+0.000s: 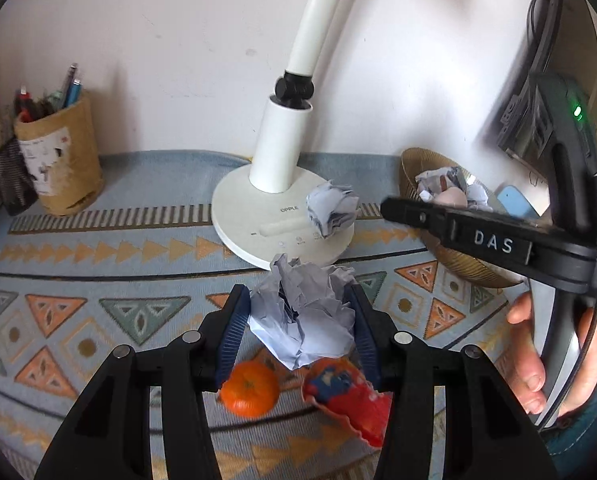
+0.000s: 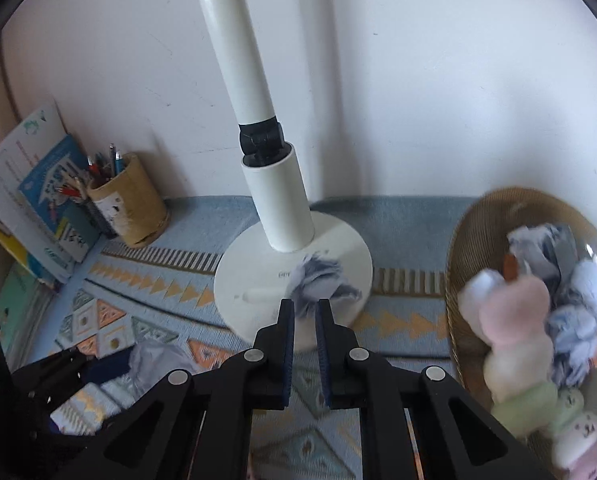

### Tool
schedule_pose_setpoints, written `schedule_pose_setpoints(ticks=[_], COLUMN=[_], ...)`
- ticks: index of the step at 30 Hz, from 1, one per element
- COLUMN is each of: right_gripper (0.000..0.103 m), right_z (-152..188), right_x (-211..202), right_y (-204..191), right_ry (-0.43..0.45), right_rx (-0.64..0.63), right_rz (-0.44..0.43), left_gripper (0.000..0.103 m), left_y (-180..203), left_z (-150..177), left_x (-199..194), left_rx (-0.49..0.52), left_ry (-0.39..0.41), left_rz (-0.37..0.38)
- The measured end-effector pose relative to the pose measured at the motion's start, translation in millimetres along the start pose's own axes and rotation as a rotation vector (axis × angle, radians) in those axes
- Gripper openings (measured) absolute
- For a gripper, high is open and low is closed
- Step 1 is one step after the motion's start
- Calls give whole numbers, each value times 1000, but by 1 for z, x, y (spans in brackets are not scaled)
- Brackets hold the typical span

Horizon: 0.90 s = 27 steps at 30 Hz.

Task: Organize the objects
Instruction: 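Grasp a paper ball with the left tool while the right tool grasps another on the lamp base, then carry both paper balls into the gold bowl and open both tools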

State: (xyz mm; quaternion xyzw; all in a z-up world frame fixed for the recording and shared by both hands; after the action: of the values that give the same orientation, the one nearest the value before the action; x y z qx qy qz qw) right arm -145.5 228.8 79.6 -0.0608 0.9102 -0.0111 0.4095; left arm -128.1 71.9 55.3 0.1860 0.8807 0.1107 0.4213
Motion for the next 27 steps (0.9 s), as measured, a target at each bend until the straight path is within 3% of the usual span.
schedule_pose_setpoints(ticks=[3,5,10,13,16,19,23,27], right_gripper=[33,66,66,66,54,51,51,51], right_z=[7,7,-8,-17,-15,-12,5,21], right_x=[5,16,56,84,99,81,46,-17], right_y=[5,6,5,6,10,7,5,6], right_ry=[-37,-56,-86,-123,-145,-89,-69,-15], right_rx=[43,63,92,90,98,58,89,48], right_rz=[-56,-56,17,128,124,192,91,36], left_gripper=[47,47,47,47,47,47,47,47], left_y=[-7,-13,-28,-35,-39,-38,-22,24], left_z=[1,1,1,1,2,3,2,-9], left_x=[-8,-11,-16,-16,-15,-15,-18,-23], left_rx=[-33,-46,-62,-63,-56,-57,-70,-30], left_ry=[24,30,36,44,45,44,37,61], left_rz=[4,4,5,7,2,-1,37,111])
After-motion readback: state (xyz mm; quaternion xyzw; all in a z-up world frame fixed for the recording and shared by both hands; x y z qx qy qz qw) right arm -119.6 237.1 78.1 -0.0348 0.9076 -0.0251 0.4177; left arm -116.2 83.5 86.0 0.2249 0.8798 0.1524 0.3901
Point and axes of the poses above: each gripper's, at about its wrist camera, not at the fingertips, and x roughly the way its jaws point, y to its right, z to its underside, the point moved 3 cm from there along x, roughly the way its jaws point, and after that the axes turned 9 degrees about -x, right-handed, at the moved point
